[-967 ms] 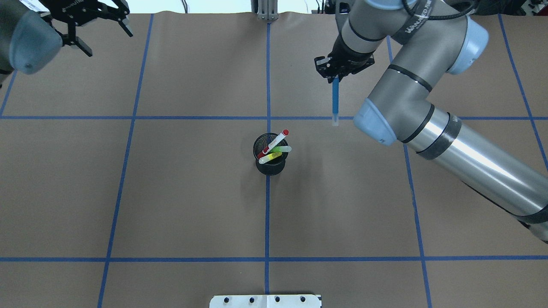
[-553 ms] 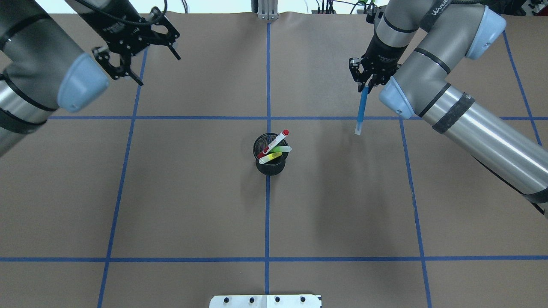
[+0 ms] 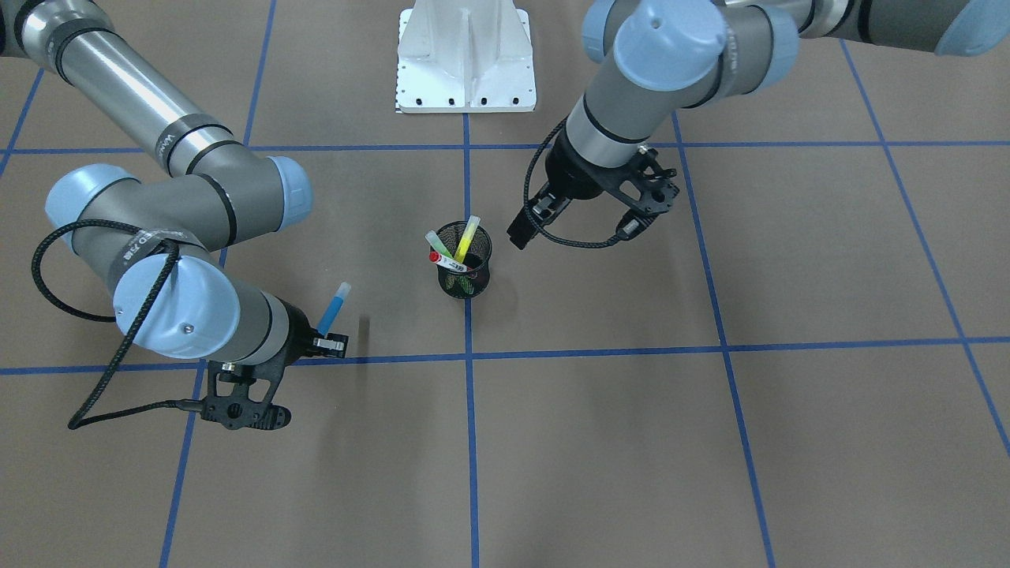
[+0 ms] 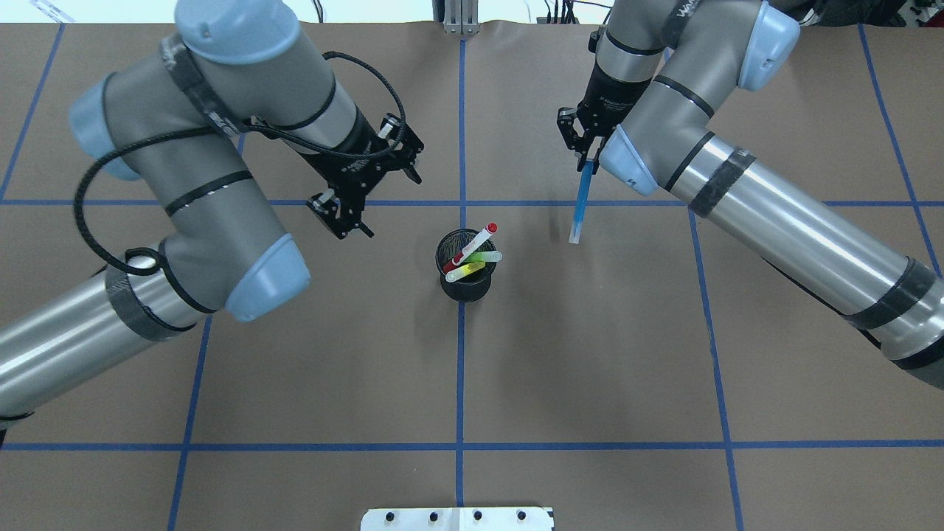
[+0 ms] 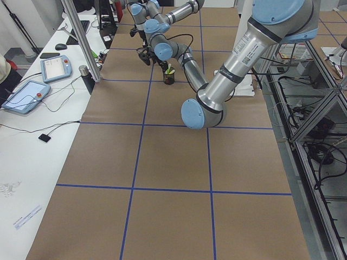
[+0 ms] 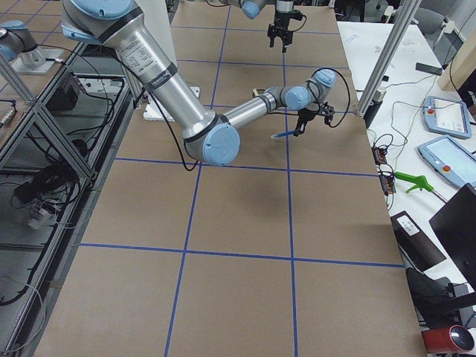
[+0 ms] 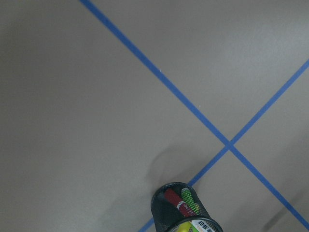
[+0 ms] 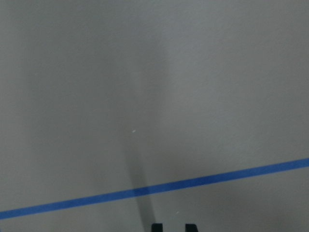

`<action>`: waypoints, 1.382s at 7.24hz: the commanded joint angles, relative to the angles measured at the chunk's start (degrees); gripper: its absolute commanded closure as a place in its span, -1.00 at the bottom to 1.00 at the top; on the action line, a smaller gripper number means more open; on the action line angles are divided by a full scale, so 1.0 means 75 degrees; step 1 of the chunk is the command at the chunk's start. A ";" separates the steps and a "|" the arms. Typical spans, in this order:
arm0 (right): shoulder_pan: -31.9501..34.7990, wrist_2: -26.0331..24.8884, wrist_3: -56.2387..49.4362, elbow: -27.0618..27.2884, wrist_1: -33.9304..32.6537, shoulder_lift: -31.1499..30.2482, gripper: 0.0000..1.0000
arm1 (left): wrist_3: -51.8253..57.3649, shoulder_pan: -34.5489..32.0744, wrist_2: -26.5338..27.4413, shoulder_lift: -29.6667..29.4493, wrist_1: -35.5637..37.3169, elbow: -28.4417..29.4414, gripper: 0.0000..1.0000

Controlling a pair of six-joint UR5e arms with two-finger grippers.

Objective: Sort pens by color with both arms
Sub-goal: 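Lay the blue marker beside the cup while the left gripper reaches the cup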

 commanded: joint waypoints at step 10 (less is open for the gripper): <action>-0.0085 -0.0322 -0.0658 -0.1525 0.1258 0.0583 -0.42 | -0.2411 0.1351 0.1831 -0.1232 -0.1313 0.1970 -0.29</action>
